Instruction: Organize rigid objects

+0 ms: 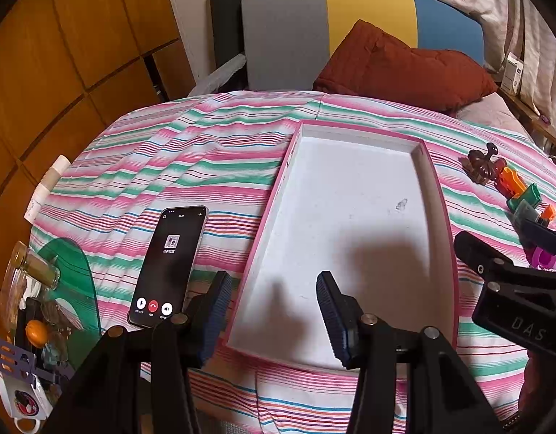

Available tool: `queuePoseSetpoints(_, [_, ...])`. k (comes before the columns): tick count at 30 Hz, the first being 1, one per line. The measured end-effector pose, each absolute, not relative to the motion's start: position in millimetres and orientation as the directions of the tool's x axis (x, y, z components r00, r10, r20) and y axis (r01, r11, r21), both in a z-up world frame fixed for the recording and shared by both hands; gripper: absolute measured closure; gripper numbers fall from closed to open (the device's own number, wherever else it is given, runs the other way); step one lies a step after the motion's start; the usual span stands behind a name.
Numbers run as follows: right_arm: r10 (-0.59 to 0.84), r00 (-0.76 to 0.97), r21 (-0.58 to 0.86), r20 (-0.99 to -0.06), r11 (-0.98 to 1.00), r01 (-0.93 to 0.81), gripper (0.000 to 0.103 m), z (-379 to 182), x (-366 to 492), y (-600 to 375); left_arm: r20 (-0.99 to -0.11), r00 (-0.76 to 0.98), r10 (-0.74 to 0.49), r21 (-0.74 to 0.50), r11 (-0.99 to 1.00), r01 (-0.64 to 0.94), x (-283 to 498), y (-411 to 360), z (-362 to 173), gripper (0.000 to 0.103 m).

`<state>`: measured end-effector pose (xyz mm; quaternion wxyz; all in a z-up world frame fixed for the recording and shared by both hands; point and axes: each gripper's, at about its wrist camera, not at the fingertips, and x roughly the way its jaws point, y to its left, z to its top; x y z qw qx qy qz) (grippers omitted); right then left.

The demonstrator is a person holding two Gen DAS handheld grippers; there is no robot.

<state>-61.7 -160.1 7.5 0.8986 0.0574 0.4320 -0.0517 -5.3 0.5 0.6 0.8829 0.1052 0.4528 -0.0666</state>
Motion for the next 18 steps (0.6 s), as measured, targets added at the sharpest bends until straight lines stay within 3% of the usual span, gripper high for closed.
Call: queuePoseSetpoints(18, [-0.001,0.639,0.116,-0.769,0.983,0.14,0.0,9.4,-64.1,-163.2,-0.814,0.58,-0.026,0.121,0.97,0.213,-7.5,1.1,2.2,0.053])
